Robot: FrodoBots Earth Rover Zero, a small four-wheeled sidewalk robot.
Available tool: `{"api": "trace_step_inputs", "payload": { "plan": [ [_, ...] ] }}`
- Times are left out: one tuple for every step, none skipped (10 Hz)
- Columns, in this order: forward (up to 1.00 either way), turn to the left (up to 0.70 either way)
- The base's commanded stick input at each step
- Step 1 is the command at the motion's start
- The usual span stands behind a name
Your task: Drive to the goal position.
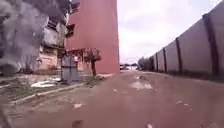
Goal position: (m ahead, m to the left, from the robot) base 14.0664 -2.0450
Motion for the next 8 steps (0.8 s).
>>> {"api": "trace_step_inputs", "payload": {
  "plan": [
    [0.70, -0.13],
    [0.70, 0.00],
    [0.70, 0.00],
    [0.70, 0.00],
    [0.70, 0.00],
    [0.70, 0.00],
    [0.70, 0.00],
    [0.70, 0.00]
  ]
}}
